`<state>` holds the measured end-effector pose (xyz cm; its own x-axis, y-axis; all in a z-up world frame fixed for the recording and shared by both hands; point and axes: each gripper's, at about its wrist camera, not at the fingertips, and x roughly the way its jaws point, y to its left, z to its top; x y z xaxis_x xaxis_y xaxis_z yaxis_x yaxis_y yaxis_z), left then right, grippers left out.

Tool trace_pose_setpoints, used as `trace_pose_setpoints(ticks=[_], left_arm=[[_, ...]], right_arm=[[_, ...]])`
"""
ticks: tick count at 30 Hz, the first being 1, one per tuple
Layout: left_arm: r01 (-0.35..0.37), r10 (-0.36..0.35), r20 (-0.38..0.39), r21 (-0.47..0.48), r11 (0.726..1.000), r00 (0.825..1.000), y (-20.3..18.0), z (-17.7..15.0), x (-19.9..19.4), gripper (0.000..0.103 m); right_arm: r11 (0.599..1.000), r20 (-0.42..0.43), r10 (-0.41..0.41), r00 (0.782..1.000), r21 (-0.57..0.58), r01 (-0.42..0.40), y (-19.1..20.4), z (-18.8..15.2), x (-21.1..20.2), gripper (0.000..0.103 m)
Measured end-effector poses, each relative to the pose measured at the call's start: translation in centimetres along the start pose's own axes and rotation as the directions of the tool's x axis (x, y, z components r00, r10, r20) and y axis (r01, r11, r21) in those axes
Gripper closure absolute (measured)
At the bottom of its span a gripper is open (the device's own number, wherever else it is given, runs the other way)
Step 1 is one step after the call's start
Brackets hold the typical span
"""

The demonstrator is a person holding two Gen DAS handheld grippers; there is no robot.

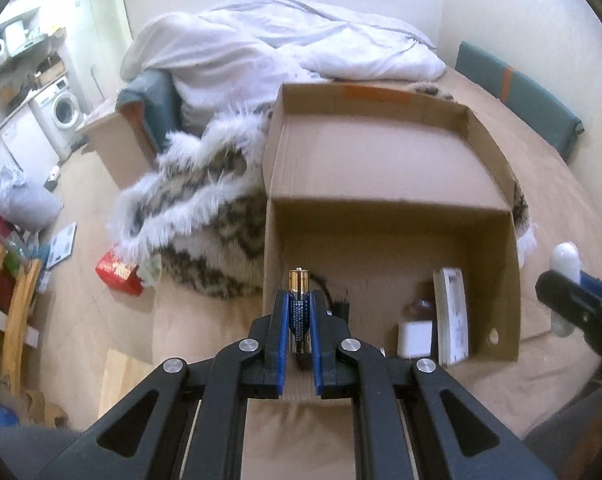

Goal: Organize rigid objects
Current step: 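Carry both items into the box and open both grippers to release them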

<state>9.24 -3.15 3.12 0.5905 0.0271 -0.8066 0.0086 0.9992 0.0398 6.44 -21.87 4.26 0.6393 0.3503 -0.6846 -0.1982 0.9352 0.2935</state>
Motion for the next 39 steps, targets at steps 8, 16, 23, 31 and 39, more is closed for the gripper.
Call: trace_pose_setpoints(ticks=[8, 16, 23, 31, 39], left_arm=[[0.017, -0.017, -0.02, 0.017, 1.0, 1.0, -1.1, 1.2, 3.4, 0.094], [0.048, -0.044, -0.086, 0.049, 0.998, 0.995, -2.0, -0.4, 8.0, 0.094], [0.041, -0.028, -0.125, 0.1, 0.994, 0.992, -3.0, -1.8, 9.9, 0.094], [0.028, -0.014, -0.16, 0.082, 0.996, 0.987, -2.8, -2.1, 11.3, 0.094], [0.019, -0.003, -0.184, 0.082, 0.996, 0.983, -2.9, -2.4, 12.1, 0.094]], right_arm=[[1.0, -0.063, -0.006, 0.998, 0.028, 0.008, -1.5, 1.1, 5.2, 0.058], [0.998, -0.18, -0.008, 0.984, 0.064, 0.02, -3.5, -0.9, 10.0, 0.058], [0.995, -0.255, -0.019, 0.967, 0.09, 0.043, -4.3, -1.9, 12.8, 0.058], [0.995, -0.318, -0.034, 0.947, 0.081, 0.063, -4.3, -2.7, 14.7, 0.058], [0.994, -0.344, -0.035, 0.938, 0.083, 0.068, -4.3, -3.0, 15.4, 0.058]])
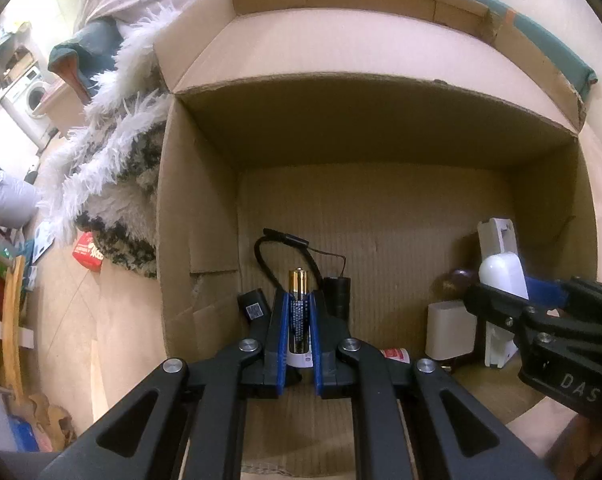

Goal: Organize rigid objects
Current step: 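Carry both items into the box and open both grippers to release them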

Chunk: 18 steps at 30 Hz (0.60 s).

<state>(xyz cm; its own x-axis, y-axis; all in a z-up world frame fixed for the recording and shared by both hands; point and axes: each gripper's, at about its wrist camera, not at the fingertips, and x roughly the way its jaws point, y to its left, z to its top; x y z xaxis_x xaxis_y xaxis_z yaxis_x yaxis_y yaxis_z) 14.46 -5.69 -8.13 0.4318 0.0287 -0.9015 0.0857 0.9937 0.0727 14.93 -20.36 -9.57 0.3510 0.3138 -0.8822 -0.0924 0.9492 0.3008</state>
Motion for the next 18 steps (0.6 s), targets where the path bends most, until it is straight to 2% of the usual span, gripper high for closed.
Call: trace_pose_setpoints(ticks=[10, 15, 18], left_arm=[[-0.018, 0.018, -0.021, -0.012, 1.0, 1.0, 0.0, -0.1, 0.5, 0.094], [-0.021, 0.021, -0.015, -0.01, 1.0, 1.0, 0.2, 0.0, 0.4, 0.094], [-0.022, 0.022, -0.006, -0.024, 0.999, 1.0, 0.7, 0.2, -0.1, 0.094]], right_arm=[[1.0, -0.015, -0.004, 1.0, 0.006, 0.004, 0.1, 0.1, 0.4, 0.058], [1.0, 0.004, 0.01, 1.0, 0.018, -0.01, 0.0, 0.3, 0.1, 0.057], [0.999, 0.05, 0.027, 0.998, 0.032, -0.029, -0.1, 0.5, -0.8, 0.049]])
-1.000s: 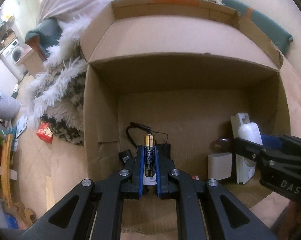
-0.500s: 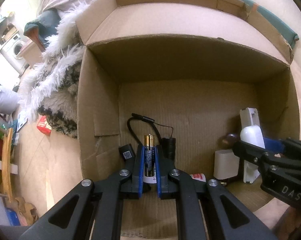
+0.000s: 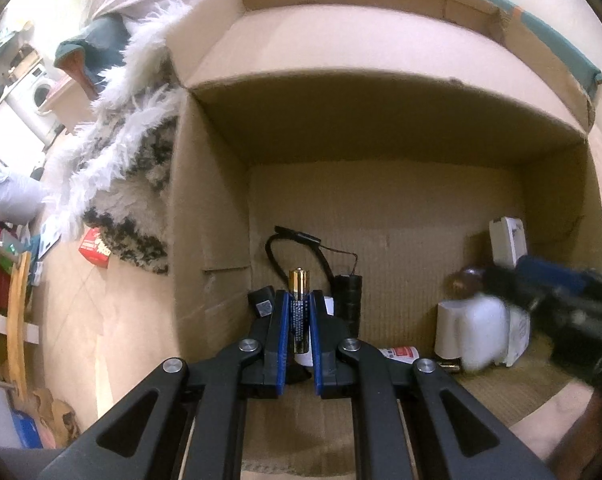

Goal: Organize rigid objects
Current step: 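Carry both items into the box and open both grippers to release them, then withdraw both grippers from the box toward the pink perfume bottle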

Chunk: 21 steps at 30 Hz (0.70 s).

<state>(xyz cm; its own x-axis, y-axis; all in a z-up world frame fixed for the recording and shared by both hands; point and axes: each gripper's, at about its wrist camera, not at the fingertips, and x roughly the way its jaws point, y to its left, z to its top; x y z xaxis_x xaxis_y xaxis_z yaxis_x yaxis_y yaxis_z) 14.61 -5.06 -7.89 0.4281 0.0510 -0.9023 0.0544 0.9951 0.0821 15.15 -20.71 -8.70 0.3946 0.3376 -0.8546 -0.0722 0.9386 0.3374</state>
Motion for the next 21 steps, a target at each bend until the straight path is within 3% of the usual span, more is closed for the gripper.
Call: trace_pose_setpoints(ticks=[4, 7, 11, 14, 21], left_arm=[[0.003, -0.003, 0.043, -0.006, 1.0, 0.999, 0.2, 0.3, -1.4, 0.093], [0.01, -0.009, 0.061, -0.005, 1.0, 0.998, 0.2, 0.3, -1.9, 0.082], [0.014, -0.013, 0.08, -0.011, 1.0, 0.997, 0.1, 0.2, -2.4, 0.051], [0.019, -0.017, 0.098, -0.017, 1.0, 0.995, 0.1, 0.3, -2.7, 0.048], [0.024, -0.022, 0.089, -0.023, 0.999, 0.996, 0.1, 0.4, -2.6, 0.048]], right_arm=[[0.999, 0.14, -0.037, 0.989, -0.019, 0.04, 0.4, 0.5, -2.7, 0.048], [1.0, 0.179, -0.02, 0.984, 0.009, 0.019, -0.1, 1.0, -3.5, 0.031], [0.999, 0.15, -0.006, 0.989, 0.045, 0.0, -0.8, 1.2, -3.1, 0.023], [0.998, 0.141, 0.008, 0.99, 0.061, -0.017, -1.0, 1.2, -3.0, 0.013], [0.999, 0.137, 0.008, 0.991, 0.04, -0.014, -0.7, 0.8, -3.1, 0.011]])
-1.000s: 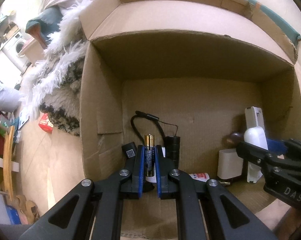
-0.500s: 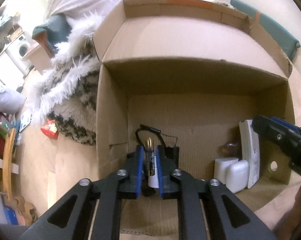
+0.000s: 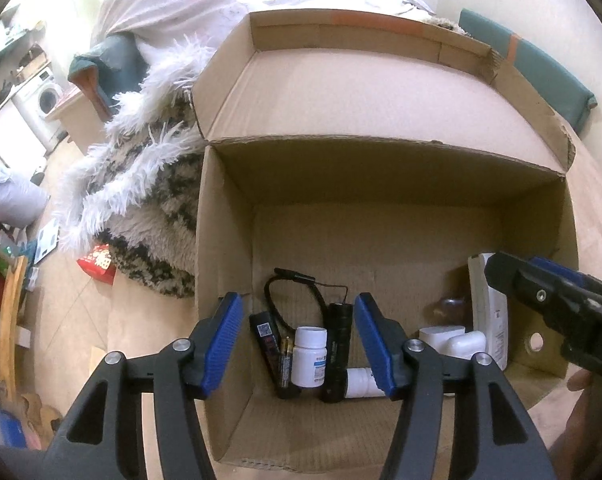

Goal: Organize rigid objects
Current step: 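Withdraw both grippers from the box toward the pink perfume bottle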

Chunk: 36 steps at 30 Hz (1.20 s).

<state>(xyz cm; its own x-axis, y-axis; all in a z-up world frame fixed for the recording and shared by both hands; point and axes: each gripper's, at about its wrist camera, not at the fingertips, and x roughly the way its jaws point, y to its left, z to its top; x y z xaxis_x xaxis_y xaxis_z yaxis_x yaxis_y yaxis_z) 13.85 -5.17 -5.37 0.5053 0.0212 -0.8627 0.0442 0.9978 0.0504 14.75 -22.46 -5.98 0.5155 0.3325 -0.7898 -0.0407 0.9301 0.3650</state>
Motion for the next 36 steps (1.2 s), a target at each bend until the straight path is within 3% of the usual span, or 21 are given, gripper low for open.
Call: trace_pose_setpoints(ticks=[9, 18, 27, 36], left_arm=[[0.018, -0.018, 0.017, 0.004, 1.0, 1.0, 0.3, 0.4, -1.0, 0.048], [0.025, -0.024, 0.043, -0.024, 0.999, 0.999, 1.5, 0.6, -4.5, 0.048], [0.013, -0.011, 0.058, -0.035, 0.999, 0.998, 3.1, -2.2, -7.5, 0.048], [-0.014, 0.017, 0.032, -0.096, 0.995, 0.999, 5.3, -5.9, -7.2, 0.048]], right_arm=[[1.0, 0.001, 0.008, 1.0, -0.006, -0.008, 0.2, 0.0, -0.4, 0.011], [1.0, 0.018, 0.001, 1.0, 0.022, -0.002, -0.1, -1.1, -2.6, 0.011], [1.0, 0.027, -0.011, 1.0, -0.008, 0.011, 1.1, -3.9, -5.2, 0.011], [1.0, -0.015, 0.004, 1.0, 0.0, -0.004, 1.5, -7.7, -6.1, 0.011]])
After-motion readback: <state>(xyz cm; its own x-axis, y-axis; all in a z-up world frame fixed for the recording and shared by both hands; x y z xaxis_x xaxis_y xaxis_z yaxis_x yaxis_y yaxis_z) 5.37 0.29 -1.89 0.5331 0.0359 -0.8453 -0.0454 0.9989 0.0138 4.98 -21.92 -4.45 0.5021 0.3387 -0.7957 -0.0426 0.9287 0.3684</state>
